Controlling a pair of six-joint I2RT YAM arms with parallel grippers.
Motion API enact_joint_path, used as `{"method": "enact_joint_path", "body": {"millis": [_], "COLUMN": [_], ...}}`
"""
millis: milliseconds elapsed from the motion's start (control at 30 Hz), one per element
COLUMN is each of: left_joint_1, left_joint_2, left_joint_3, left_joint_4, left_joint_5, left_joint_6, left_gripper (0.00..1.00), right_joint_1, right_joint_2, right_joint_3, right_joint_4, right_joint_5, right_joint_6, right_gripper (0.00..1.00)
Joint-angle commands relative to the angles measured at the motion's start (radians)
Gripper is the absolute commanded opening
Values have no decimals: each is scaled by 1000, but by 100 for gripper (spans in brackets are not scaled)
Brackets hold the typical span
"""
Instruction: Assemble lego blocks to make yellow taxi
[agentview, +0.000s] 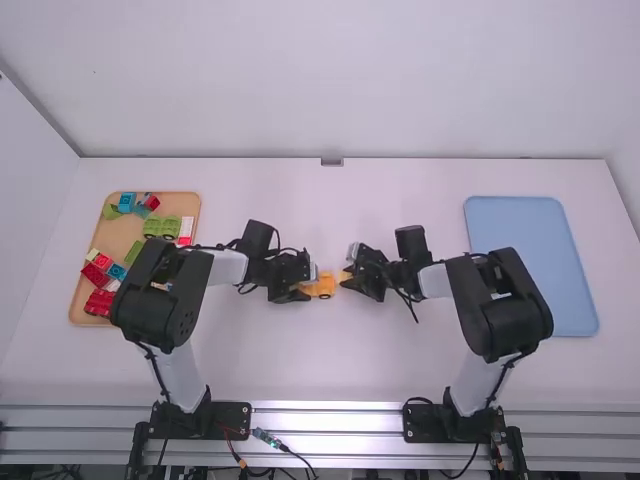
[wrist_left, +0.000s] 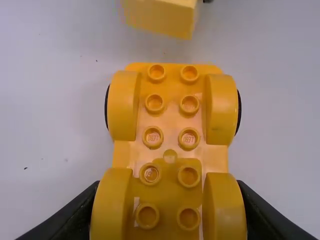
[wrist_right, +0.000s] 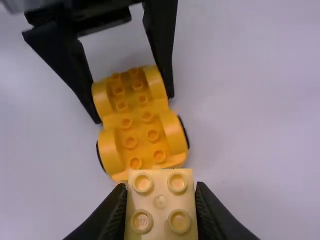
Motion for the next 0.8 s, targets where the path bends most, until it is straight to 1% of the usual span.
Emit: {"method": "enact_joint_path", "body": {"millis": [0,200,300,433,533,667,767], "left_joint_1": [-1,-1,-1,-1,-1,-1,-1], "left_joint_2": [34,34,34,34,34,34,34], "left_joint_3": [-32,-35,-34,-34,-34,-34,-34], "left_joint_4": [-23,-14,-17,-19,-22,-21,-17], "left_joint_5": [-113,-86,-84,-39,-15,-15,-17], "left_joint_6": [31,32,31,54,94,83,84], "left_gripper": [2,2,2,2,2,2,2], "right_joint_1": [-3,-3,7,51,87,85,82], "right_joint_2": [-23,-23,-20,6,32,35,35], "right_joint_3": [33,45,47,66,101,116,110], "right_joint_4": [-8,-10,-8,-12,-24,-85,-87], "right_joint_5": [-30,-115,-114,-95,-50,-65,-74], "right_joint_6": [-19,-63,-60,-85,-41,-112,-111], "right_gripper": [15,13,13,11,8,6,6]}}
